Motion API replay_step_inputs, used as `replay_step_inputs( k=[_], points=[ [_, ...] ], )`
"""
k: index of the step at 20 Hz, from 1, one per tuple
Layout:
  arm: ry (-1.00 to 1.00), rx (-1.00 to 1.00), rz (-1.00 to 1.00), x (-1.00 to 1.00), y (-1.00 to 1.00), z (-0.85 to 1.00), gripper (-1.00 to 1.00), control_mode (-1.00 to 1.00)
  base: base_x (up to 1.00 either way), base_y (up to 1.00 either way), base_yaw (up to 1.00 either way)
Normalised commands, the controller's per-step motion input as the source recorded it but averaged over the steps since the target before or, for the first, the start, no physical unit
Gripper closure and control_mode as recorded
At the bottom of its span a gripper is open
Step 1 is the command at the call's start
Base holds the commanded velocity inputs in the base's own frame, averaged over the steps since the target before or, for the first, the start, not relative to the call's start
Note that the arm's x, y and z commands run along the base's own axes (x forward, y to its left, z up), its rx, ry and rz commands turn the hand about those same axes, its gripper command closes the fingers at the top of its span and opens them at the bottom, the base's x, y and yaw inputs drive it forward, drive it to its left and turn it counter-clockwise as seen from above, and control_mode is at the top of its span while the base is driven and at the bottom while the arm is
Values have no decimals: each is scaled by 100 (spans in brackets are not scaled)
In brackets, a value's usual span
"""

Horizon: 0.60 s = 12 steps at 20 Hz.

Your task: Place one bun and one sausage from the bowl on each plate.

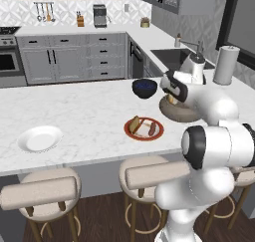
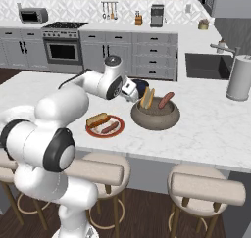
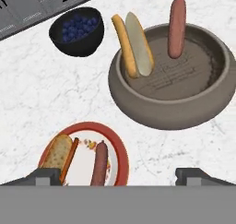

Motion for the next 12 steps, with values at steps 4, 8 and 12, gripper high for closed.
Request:
replay_step_inputs(
  k=[4, 8, 12],
  points=[
    [6, 0, 10, 69, -78, -16, -100, -100, 0, 0, 0],
    [1, -2, 15, 64, -40, -61, -100, -100, 0, 0, 0],
    [0, -4, 15, 64, -14, -68, -100, -100, 0, 0, 0]
  ],
)
